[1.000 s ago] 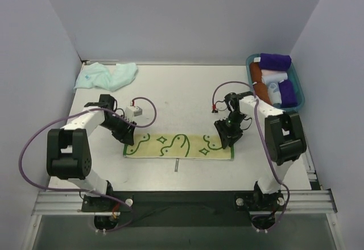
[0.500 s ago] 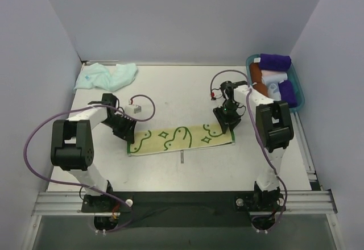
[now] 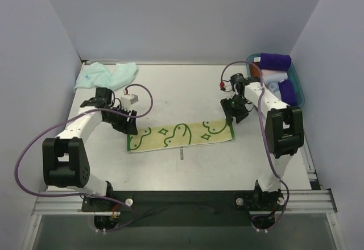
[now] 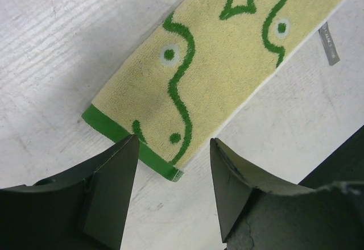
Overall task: Roll the towels
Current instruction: Fold the towel
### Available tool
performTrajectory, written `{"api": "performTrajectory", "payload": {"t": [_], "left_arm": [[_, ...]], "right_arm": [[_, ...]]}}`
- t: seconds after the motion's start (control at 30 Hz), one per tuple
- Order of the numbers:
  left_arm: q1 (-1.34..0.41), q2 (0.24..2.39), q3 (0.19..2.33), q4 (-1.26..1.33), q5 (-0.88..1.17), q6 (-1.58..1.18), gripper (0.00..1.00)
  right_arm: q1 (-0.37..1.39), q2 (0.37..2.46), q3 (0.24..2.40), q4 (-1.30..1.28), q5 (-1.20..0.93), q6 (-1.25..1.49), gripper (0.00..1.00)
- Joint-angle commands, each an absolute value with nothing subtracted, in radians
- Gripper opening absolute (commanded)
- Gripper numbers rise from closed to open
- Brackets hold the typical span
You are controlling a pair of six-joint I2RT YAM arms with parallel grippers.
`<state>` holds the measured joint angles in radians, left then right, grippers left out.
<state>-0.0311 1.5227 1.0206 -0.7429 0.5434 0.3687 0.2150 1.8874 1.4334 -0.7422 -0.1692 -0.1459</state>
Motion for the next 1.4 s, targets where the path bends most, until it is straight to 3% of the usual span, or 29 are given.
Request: {"api": "performTrajectory", "payload": {"t": [0.0, 0.23, 0.63, 0.73, 0.87, 1.37], "left_arm": [[-0.034, 1.477, 1.008, -0.721, 0.578, 0.351, 0.64], [-0.034, 1.454, 1.002, -0.724, 0.574, 0.350, 0.64], [-0.034, 1.470, 1.017, -0.715, 0.563, 0.336, 0.64], [-0.034, 1.470, 1.034, -0.712, 0.560, 0.330, 0.64], [-0.032, 1.468, 1.043, -0.712, 0.558, 0.328, 0.64], [-0.028, 1.474, 1.045, -0.709, 0.564, 0.319, 0.65]], "right_arm": [[0.203, 1.904, 1.382, -0.792, -0.206, -0.078, 0.42], [0.199, 1.974, 1.336, -0.749, -0.198, -0.038, 0.33], [0.239, 2.002, 1.316, -0.730, -0.134, -0.015, 0.31], [0.258, 2.017, 1.333, -0.747, -0.133, -0.018, 0.23], [0.268, 2.032, 1.356, -0.762, -0.120, -0.025, 0.00], [0.196, 1.858, 1.512, -0.887, -0.195, -0.092, 0.00]]}}
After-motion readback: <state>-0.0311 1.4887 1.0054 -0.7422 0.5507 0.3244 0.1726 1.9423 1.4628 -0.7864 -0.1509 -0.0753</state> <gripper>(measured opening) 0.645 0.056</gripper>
